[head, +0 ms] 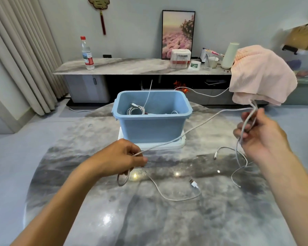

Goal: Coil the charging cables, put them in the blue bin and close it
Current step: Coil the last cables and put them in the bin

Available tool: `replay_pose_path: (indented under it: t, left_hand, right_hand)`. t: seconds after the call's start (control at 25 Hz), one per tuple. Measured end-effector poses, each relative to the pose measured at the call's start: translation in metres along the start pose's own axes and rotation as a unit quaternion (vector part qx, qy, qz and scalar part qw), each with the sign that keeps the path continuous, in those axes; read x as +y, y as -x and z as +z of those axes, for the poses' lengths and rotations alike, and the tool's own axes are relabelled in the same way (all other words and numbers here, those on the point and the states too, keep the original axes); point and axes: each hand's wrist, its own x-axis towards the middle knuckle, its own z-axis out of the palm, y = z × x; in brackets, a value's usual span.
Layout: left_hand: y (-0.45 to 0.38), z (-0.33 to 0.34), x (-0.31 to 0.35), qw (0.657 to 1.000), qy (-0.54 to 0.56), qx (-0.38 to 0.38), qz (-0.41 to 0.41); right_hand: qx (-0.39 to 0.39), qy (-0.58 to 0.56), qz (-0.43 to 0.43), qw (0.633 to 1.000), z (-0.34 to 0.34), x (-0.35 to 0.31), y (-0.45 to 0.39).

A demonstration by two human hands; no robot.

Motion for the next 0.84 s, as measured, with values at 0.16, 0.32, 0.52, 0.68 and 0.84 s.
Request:
replay_pose_path:
  t: [0.16, 0.32, 0.52, 0.68, 0.84]
  left_hand:
    - [0.001, -0.004, 0.004, 0.991, 0.072, 0.088, 0.067]
    - [0.000, 0.015, 0.010, 0.989, -0.024, 0.083, 0.124]
    - [0.003, 0.011, 0.017, 0.977, 0.012, 0.124, 0.176]
    - [0.012, -0.015, 0.012, 0.958, -0.041, 0.224, 0.176]
    - [0.011, -0.024, 0.005, 0.969, -0.088, 0.197, 0.121]
  right_hand:
    - [-0.023, 0.674, 0.009, 0.739, -0.028, 0.028, -0.016]
    - [-0.262, 0.556, -0.135, 0.777, 0.018, 0.049, 0.030]
    - [-0.444, 0.484, -0.029, 0.753, 0.049, 0.085, 0.072]
    - [-0.175, 0.397, -0.099, 0.896, 0.029, 0.045, 0.026]
    - [0.004, 0.357, -0.055, 0.932, -0.011, 0.023, -0.015]
